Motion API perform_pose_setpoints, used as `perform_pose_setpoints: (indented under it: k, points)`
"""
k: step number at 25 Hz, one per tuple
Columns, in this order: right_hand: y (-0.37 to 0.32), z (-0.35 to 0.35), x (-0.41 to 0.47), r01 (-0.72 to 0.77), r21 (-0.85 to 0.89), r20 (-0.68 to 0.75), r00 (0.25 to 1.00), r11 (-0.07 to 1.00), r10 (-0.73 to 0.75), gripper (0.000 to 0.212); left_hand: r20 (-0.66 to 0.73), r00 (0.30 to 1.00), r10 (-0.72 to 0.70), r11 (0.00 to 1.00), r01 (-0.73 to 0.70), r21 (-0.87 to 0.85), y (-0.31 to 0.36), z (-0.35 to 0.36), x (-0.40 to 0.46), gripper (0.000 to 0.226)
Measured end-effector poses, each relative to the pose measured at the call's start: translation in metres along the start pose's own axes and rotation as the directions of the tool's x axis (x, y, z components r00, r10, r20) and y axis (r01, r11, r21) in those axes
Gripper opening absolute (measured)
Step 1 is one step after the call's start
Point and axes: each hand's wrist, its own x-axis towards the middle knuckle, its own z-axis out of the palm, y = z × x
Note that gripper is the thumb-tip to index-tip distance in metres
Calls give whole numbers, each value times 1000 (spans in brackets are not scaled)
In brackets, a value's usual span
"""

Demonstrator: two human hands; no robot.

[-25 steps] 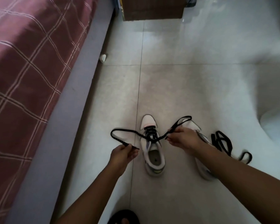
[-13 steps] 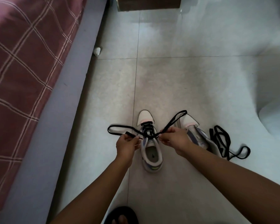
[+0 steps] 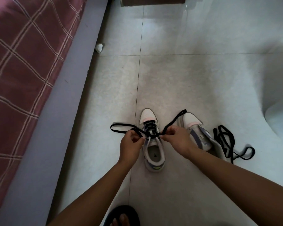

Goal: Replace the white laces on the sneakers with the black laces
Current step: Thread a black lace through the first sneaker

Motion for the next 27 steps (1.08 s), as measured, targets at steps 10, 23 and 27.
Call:
perform_pose_setpoints:
  k: [10, 23, 27]
  points:
    - [-9, 7, -3, 127, -244, 12, 992, 961, -128, 3, 49, 986, 159, 966, -165, 200, 1, -5, 3, 14]
    - [-4, 13, -24, 529, -720, 268, 809, 449, -523, 21, 158, 832, 532, 662, -525, 536, -15, 8, -19, 21]
    - [-9, 21, -23, 502, -840, 281, 727, 206, -626, 26, 69, 951, 301, 881, -305, 362, -9, 14, -19, 20]
